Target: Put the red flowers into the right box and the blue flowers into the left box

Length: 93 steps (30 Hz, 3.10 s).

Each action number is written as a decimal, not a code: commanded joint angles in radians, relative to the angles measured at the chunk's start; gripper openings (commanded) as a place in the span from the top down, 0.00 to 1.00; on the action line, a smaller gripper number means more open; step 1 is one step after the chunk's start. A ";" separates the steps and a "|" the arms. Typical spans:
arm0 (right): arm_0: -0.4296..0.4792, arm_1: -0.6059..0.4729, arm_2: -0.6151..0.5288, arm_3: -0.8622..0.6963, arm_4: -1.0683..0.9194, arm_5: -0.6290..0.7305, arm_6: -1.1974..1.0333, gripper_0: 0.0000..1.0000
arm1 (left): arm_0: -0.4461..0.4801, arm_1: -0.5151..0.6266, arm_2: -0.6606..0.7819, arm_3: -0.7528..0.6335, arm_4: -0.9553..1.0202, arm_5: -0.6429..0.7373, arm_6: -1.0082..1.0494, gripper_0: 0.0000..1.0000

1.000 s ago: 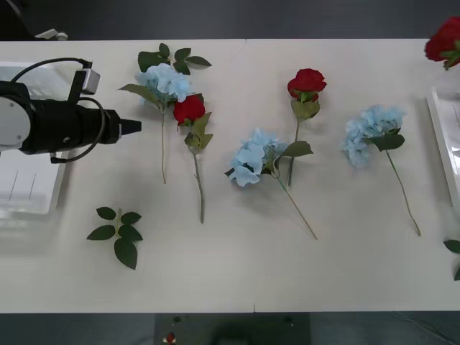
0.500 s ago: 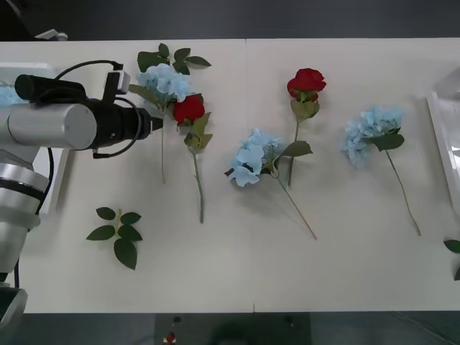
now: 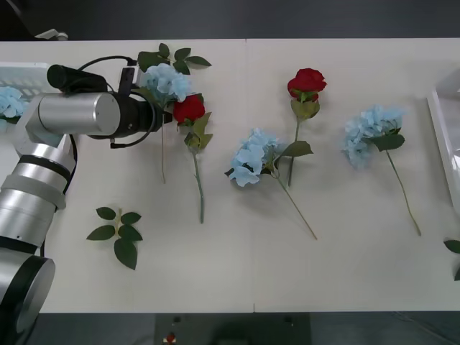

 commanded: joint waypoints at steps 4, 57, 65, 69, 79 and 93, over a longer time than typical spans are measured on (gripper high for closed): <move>-0.011 -0.022 0.065 0.032 -0.003 -0.036 -0.035 0.63 | -0.088 -0.014 -0.047 0.112 -0.021 -0.079 0.029 0.00; -0.089 -0.049 0.186 -0.724 0.036 0.446 -0.488 0.00 | -0.089 0.317 0.237 -0.264 0.257 0.524 -0.075 1.00; -0.093 -0.008 0.203 -0.657 0.074 0.410 -0.457 0.00 | 0.092 0.468 0.458 -0.371 0.284 0.508 -0.267 1.00; -0.096 0.017 0.244 -0.624 0.100 0.360 -0.446 0.00 | 0.220 0.518 0.563 -0.416 0.275 0.438 -0.356 1.00; -0.106 0.069 0.260 -0.574 0.149 0.340 -0.433 0.26 | 0.454 0.535 0.639 -0.416 0.255 0.244 -0.403 1.00; -0.112 0.079 0.244 -0.569 0.165 0.341 -0.425 1.00 | 0.526 0.532 0.476 -0.238 0.277 0.016 -0.402 1.00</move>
